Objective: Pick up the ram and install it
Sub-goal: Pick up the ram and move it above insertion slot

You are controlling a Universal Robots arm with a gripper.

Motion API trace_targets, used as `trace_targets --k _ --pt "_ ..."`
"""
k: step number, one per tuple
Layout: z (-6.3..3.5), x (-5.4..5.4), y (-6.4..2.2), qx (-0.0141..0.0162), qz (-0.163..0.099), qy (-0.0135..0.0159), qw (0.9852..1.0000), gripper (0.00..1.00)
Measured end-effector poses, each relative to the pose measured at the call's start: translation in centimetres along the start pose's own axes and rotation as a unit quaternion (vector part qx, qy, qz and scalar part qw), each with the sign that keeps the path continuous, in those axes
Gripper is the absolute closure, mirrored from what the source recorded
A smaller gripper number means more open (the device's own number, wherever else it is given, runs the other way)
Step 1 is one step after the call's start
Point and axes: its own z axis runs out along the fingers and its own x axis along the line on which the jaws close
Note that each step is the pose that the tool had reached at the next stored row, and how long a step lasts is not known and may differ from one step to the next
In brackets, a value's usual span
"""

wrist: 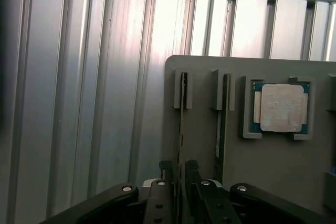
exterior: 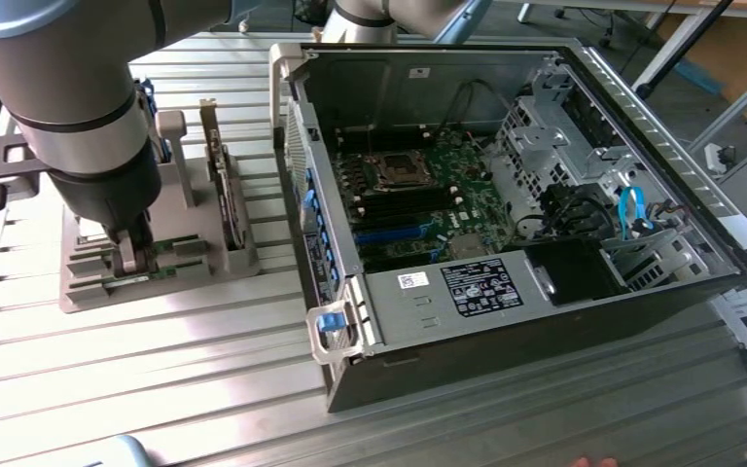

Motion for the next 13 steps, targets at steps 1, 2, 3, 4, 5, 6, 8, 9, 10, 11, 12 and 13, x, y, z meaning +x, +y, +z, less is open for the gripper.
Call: trace_targets --k 1,2,3,4,5,6,8,9,10,11,12,13 --pt "0.07 0.0 0.0 0.0 0.0 0.0 1.0 0.76" --pt "0.14 0.0 -0.01 0.0 0.0 0.0 1.0 0.76" --pt "0.23 0.0 -0.01 0.0 0.0 0.0001 1.0 0.76" --pt "0.3 0.0 -0.01 0.0001 0.0 0.0001 1.0 0.76" --pt "0.37 0.0 -0.01 0.0001 0.0 0.0001 1.0 0.76" --pt "0.44 0.0 -0.01 0.0001 0.0 0.0001 1.0 0.76" --pt "0.58 0.0 -0.01 0.0001 0.0 0.0001 1.0 0.76" --pt "0.64 0.0 -0.02 0.0001 0.0 0.0001 1.0 0.76" --pt "0.69 0.01 -0.02 0.0001 0.0 0.0001 1.0 0.76" --pt "0.74 0.01 -0.02 0.0001 0.0 0.0001 1.0 0.76" --pt "0.79 0.01 -0.02 0.0001 0.0 0.0001 1.0 0.76" --pt "0.84 0.01 -0.02 0.0001 0.0 0.0001 1.0 0.76"
